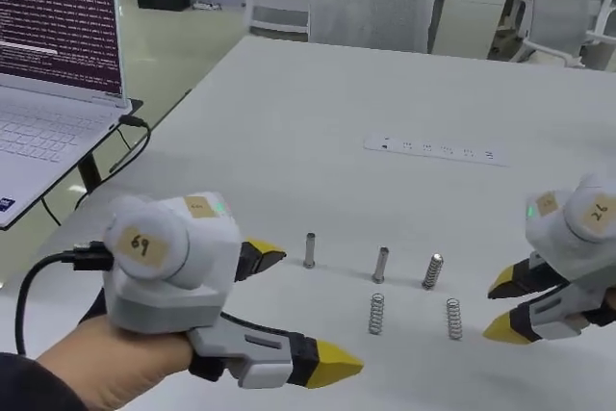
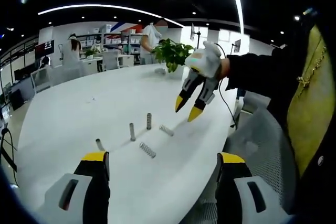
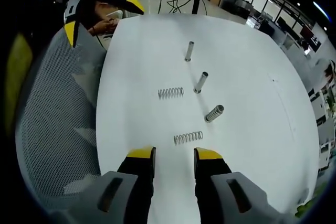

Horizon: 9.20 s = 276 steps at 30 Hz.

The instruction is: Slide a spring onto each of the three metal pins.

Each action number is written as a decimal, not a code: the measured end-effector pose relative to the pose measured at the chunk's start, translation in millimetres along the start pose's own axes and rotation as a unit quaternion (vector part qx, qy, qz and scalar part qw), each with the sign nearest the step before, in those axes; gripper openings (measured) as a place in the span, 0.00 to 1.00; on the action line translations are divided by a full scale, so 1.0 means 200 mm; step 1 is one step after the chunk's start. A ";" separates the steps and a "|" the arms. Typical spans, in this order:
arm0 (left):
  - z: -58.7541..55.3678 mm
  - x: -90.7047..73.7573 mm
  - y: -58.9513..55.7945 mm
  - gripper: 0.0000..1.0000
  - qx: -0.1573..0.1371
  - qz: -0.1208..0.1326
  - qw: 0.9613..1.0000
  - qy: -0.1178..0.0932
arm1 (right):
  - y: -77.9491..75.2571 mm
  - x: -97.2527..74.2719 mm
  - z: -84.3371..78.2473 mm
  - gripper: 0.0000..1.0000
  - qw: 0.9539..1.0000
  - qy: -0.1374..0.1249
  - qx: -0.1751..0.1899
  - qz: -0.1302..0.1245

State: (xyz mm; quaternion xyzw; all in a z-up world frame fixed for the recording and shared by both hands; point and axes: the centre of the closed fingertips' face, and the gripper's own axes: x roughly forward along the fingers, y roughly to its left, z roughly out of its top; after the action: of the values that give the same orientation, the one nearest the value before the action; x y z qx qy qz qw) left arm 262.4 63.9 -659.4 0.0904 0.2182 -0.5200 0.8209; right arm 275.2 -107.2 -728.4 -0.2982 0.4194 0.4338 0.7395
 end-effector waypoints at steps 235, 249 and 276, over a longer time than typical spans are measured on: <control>0.23 0.19 -0.27 0.01 0.060 -0.165 0.983 -0.058 | 0.36 -0.47 0.60 0.16 0.972 -0.190 -0.108 0.086; 0.25 0.17 -0.33 0.01 0.075 -0.184 0.978 -0.063 | 0.43 -0.41 0.64 0.17 0.967 -0.139 -0.148 0.156; 0.27 0.18 -0.36 0.01 0.076 -0.192 0.976 -0.068 | 0.48 -0.34 0.59 0.09 0.964 -0.091 -0.169 0.186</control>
State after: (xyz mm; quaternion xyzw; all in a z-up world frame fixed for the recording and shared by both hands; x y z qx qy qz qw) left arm 225.2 -16.8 -622.6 0.0731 0.1347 -0.6879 0.7094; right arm 214.5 3.6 -620.3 -0.2951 0.3192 0.6535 0.6196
